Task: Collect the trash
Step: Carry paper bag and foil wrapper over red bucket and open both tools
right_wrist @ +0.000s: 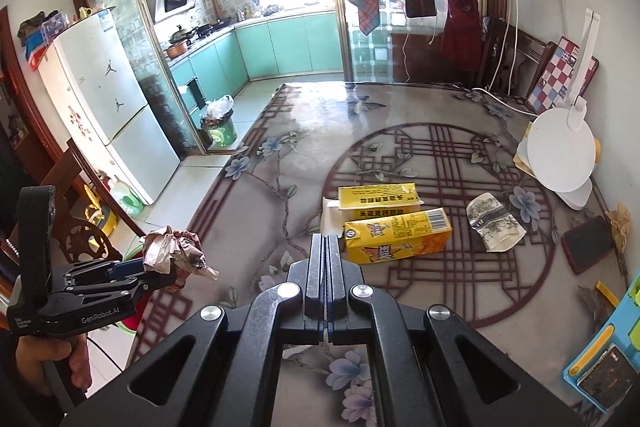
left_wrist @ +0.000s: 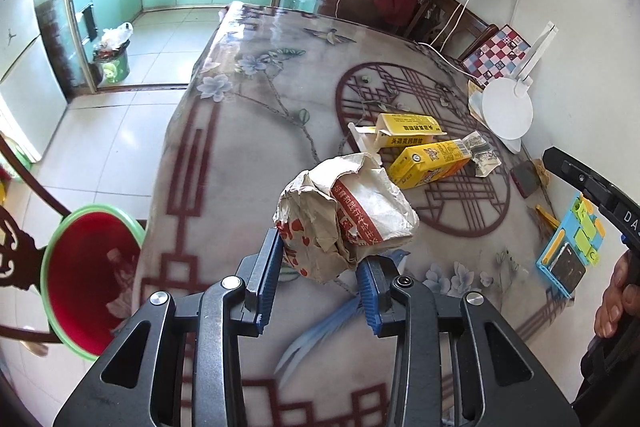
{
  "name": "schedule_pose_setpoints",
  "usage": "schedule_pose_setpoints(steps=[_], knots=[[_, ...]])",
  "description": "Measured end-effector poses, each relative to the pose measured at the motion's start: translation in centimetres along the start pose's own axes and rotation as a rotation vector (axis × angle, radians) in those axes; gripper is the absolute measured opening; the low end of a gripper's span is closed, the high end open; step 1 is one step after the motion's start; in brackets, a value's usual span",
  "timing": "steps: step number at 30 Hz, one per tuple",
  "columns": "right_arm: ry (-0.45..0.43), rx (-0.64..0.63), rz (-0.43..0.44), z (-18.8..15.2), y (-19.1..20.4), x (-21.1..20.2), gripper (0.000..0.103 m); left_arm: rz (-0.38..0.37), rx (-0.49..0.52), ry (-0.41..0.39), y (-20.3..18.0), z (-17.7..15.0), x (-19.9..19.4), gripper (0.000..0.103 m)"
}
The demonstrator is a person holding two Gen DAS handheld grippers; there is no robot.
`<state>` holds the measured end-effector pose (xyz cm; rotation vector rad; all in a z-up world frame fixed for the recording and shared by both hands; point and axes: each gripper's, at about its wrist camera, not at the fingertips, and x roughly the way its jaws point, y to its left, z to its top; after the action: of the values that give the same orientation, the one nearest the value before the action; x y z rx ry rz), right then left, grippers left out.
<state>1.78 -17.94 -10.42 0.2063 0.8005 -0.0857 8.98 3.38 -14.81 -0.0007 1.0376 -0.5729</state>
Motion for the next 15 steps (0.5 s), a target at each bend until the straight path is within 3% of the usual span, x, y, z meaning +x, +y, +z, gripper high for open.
schedule_pose_setpoints(steps=[15], knots=[[0.026, -0.063, 0.033, 0.0, 7.2, 1.8, 0.0, 0.026, -0.072, -0.002, 6.0, -1.3, -1.4, 0.035]])
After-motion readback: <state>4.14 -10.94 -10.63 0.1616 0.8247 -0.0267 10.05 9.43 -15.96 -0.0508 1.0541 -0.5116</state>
